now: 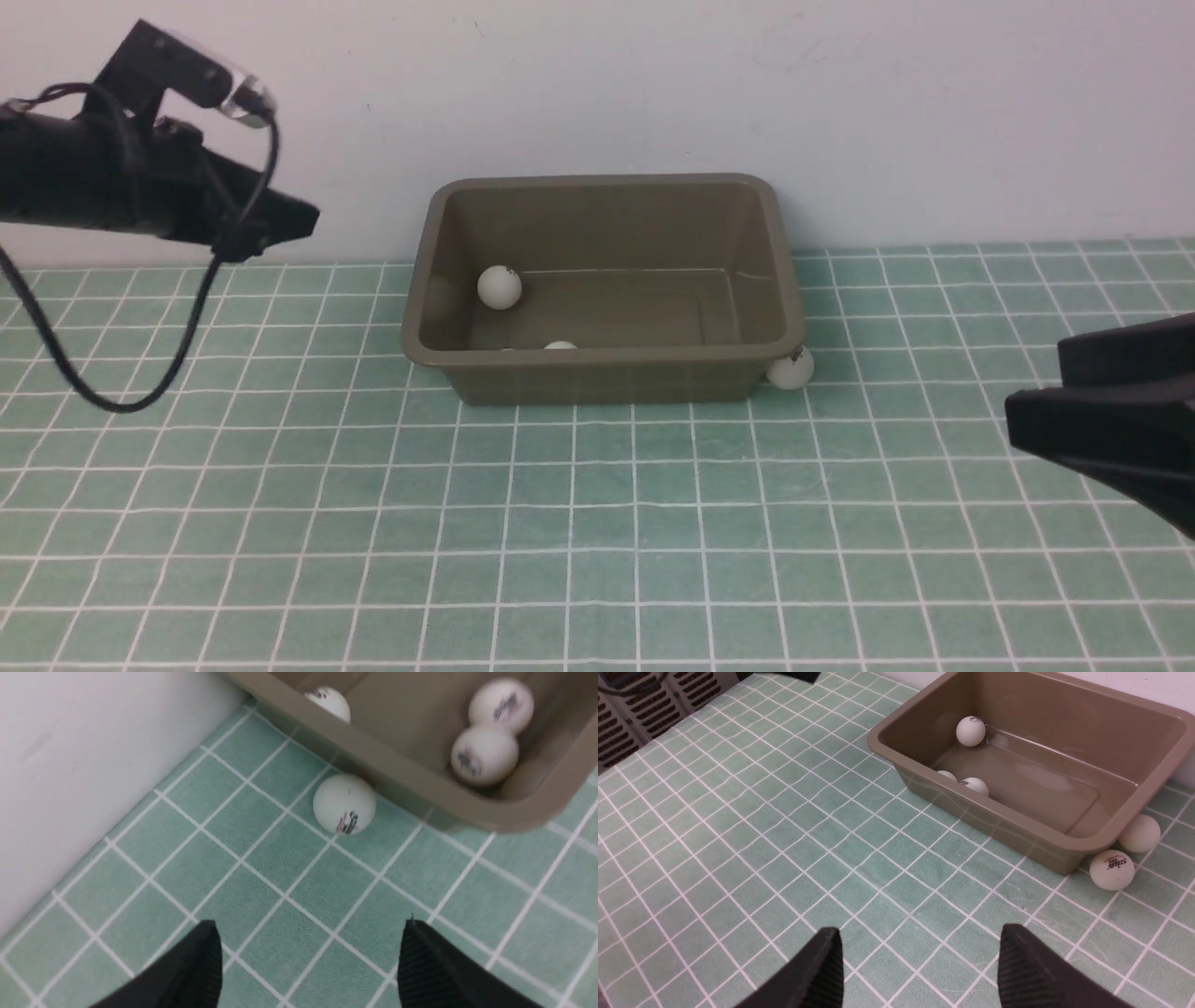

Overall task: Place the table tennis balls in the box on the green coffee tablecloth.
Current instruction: 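Reach for and grasp a ping pong ball on the table beside the basket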

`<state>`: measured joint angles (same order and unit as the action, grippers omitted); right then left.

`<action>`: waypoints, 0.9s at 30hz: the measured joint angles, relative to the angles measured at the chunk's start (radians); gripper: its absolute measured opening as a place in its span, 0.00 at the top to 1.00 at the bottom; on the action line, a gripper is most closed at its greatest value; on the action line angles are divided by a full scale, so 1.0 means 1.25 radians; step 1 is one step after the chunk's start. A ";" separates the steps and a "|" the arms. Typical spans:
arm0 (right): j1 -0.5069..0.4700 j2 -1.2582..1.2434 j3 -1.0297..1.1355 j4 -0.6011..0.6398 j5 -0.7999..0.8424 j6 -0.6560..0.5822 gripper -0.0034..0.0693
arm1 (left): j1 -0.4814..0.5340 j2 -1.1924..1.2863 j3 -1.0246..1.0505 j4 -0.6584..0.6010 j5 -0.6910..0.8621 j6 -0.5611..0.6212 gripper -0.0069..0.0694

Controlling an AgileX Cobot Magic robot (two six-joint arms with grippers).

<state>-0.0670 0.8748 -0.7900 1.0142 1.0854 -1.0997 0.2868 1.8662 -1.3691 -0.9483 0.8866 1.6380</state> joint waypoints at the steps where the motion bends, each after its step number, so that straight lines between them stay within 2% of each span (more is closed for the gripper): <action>1: 0.000 0.000 0.000 0.000 0.000 0.000 0.39 | -0.001 0.017 0.000 -0.005 -0.004 0.067 0.31; 5: 0.000 0.000 0.000 0.000 0.001 0.002 0.39 | -0.009 0.077 0.000 -0.101 -0.008 0.247 0.31; 8: 0.000 0.000 0.000 0.000 0.005 0.002 0.39 | -0.019 0.140 0.000 -0.260 -0.025 0.429 0.31; 12: 0.000 0.000 0.000 0.000 0.012 0.005 0.39 | -0.023 0.184 0.000 -0.400 -0.041 0.519 0.31; 15: 0.000 0.000 0.000 -0.001 0.022 0.005 0.39 | -0.023 0.203 0.000 -0.456 -0.015 0.468 0.31; 18: 0.000 0.000 0.000 -0.001 0.025 0.005 0.39 | -0.024 0.207 0.000 -0.449 0.015 0.389 0.31; 24: 0.000 0.000 0.000 -0.001 0.030 0.005 0.39 | -0.024 0.228 0.000 -0.311 0.019 0.349 0.30; 27: 0.000 0.000 0.000 -0.003 0.039 0.005 0.39 | -0.031 0.247 0.000 -0.302 0.010 0.355 0.30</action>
<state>-0.0670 0.8748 -0.7900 1.0099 1.1345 -1.0940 0.2474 2.1747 -1.3691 -1.3260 0.8986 2.0820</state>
